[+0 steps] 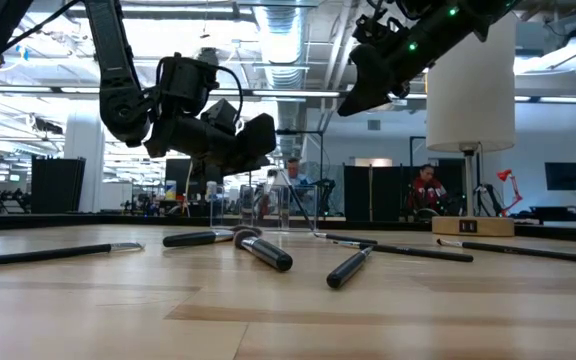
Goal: Pick & Place Makeup Supplies
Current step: Put the makeup brush into the transparent organizer
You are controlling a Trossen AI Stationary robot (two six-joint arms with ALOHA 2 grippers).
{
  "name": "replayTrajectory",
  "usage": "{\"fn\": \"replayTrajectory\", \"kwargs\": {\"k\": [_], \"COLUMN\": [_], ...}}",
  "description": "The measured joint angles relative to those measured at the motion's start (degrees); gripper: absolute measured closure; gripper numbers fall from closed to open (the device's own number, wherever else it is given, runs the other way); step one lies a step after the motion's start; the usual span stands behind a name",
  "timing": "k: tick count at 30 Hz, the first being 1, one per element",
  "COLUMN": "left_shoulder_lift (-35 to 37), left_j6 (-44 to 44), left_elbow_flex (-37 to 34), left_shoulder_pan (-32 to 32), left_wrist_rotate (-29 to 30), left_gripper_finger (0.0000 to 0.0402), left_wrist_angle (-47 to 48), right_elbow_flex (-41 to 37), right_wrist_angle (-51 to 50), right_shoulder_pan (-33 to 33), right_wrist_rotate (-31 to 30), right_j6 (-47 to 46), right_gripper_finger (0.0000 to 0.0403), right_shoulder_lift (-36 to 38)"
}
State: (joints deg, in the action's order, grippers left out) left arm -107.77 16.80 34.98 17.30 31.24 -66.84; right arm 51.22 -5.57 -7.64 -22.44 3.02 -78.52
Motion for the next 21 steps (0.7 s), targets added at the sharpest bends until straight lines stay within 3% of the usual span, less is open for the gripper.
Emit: {"fn": "replayTrajectory", "kwargs": {"k": [8,14,16,21], "left_shoulder_lift": [0.77,6.79,10.9,23.81], "left_j6": [-0.08,-3.03,-2.78,3.53], "left_elbow_flex": [0.0,-0.15,-0.11,-0.11], "left_shoulder_pan": [0.0,-0.47,-1.0,-3.67], "left_wrist_rotate": [0.01,-0.29,-2.96,-10.28], "left_gripper_finger": [0.0293,0.0294,0.0295,0.0295], "left_wrist_angle": [-0.37,1.8,7.05,32.34], "right_elbow_flex": [0.0,0.0,0.0,0.0], "right_wrist_angle": [-0.91,-2.39,-3.57,-6.48], "right_shoulder_pan": [0.0,0.0,0.0,-0.49], "right_wrist_rotate": [-0.04,-0.04,-0.01,0.0], "right_j6": [-0.01,-0.14,-0.61,-1.36], "right_gripper_finger": [0.0342,0.0342,0.0342,0.0342], "right_shoulder_lift": [0.0,0.0,0.0,0.0]}}
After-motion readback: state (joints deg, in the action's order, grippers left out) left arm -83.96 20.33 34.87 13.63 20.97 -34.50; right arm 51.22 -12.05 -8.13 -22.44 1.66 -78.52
